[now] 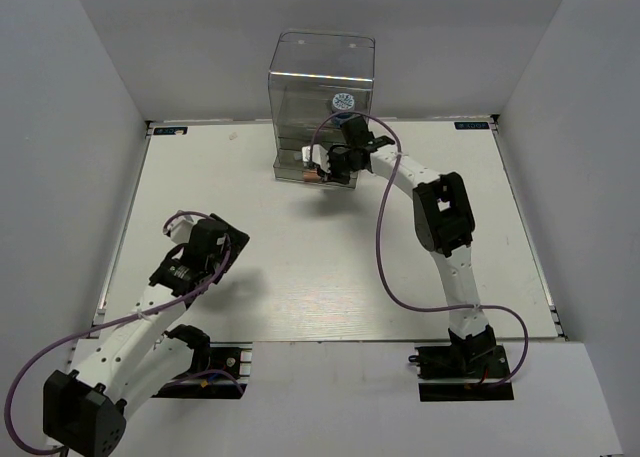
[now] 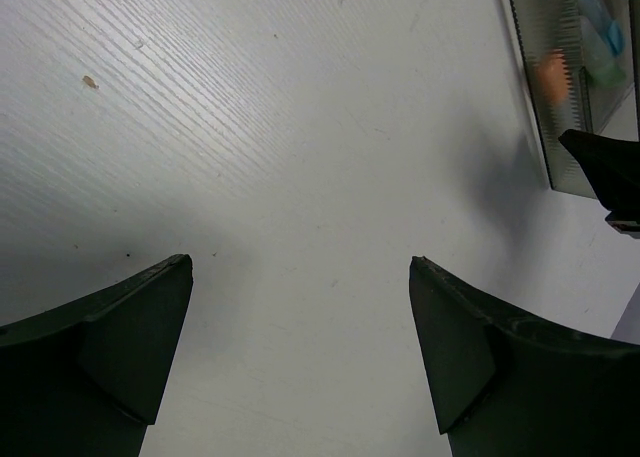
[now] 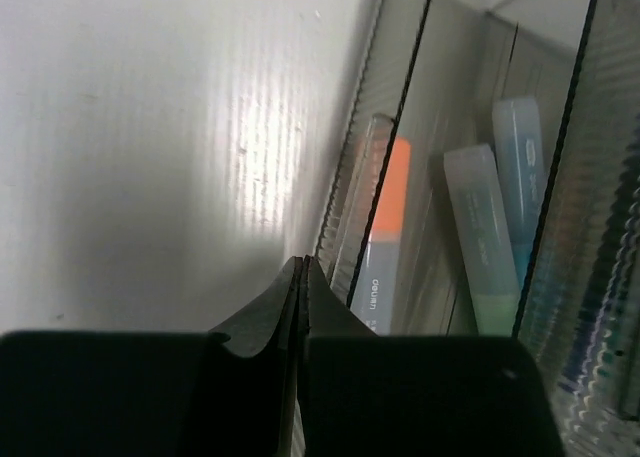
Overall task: Sort the stationery into containers
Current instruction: Close the drawer in the storage box.
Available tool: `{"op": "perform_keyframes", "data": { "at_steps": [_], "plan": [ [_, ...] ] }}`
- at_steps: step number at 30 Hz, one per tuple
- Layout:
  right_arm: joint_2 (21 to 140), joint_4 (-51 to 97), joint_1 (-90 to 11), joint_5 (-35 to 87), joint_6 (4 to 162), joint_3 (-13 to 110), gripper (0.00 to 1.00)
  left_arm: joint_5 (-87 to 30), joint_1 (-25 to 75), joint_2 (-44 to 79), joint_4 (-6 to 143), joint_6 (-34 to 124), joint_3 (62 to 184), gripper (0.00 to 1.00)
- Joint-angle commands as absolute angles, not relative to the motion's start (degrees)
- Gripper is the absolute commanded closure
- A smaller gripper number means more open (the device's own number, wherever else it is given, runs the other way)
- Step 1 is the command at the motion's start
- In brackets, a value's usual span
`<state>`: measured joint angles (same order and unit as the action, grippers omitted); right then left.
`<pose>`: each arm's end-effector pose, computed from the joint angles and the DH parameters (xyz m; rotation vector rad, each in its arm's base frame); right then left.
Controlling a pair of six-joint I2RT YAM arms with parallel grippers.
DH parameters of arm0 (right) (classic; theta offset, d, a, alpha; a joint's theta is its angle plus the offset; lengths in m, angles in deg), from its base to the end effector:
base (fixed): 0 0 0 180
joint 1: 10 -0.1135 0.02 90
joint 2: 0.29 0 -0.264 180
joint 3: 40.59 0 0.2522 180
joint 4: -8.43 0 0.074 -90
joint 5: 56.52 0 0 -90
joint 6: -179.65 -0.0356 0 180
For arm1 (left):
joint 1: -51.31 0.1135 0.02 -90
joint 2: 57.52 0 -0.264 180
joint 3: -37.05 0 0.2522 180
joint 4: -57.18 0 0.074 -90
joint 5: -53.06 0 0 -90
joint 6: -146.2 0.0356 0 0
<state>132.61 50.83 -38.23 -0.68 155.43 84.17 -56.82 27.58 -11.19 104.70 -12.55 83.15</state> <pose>0.4444 0.2613 0.1913 -1.8406 1.3723 0.4005 0.1533 -0.0542 0.2239 -1.0540 2.1249 -0.3735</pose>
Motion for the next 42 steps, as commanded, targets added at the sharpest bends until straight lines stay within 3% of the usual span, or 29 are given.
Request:
{"op": "perform_keyframes", "data": {
  "at_steps": [1, 21, 42],
  "plan": [
    [134.97, 45.57, -38.13, 4.29, 151.09, 87.25, 1.00, -56.45, 27.75, -10.85, 103.99, -11.92, 84.57, 0.01],
    [138.05, 29.31, -37.69, 23.27, 144.76, 86.90, 1.00, -56.45, 27.23, -8.74, 102.93, -11.39, 85.62, 0.01],
    [133.92, 28.60, -34.44, 23.20, 147.04, 80.93, 1.00, -55.93, 27.23, -9.88, 103.46, -11.39, 85.62, 0.01]
  ]
}}
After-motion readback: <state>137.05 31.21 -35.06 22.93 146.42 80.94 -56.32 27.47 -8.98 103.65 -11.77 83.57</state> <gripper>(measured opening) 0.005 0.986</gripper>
